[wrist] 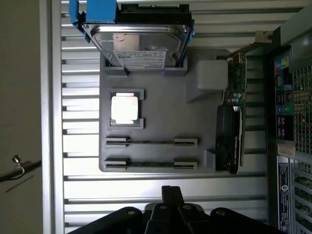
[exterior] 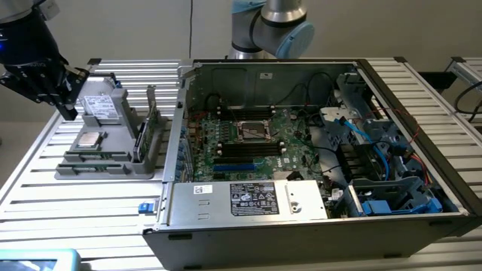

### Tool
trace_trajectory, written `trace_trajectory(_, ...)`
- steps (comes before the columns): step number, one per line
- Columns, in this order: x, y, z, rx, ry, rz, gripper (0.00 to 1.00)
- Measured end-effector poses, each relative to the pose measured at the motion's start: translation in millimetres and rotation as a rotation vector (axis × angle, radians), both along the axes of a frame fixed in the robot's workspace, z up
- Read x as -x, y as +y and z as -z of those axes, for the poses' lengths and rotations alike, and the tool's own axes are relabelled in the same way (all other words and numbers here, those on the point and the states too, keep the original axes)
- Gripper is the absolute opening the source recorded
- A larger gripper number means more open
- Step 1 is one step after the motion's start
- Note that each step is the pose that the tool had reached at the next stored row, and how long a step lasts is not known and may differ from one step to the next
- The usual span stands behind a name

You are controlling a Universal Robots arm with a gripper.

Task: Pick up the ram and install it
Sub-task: 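Pick up the ram and move it above insertion slot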

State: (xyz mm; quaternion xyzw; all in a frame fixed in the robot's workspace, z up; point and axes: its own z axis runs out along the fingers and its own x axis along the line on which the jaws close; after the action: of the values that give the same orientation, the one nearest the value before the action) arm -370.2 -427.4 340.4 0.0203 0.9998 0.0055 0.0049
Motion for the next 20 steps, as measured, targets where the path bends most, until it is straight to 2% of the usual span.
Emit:
trace_trajectory(5, 0.3, 0.0, 0.0, 0.0002, -0.0001, 0.000, 0.11)
trace_trajectory(6, 0.8, 0.6, 0.2, 0.0017, -0.0004, -0.002, 0.11)
trace_trajectory(20, 0.8, 0.6, 4.2, 0.0019, -0.0007, -0.254, 0.11)
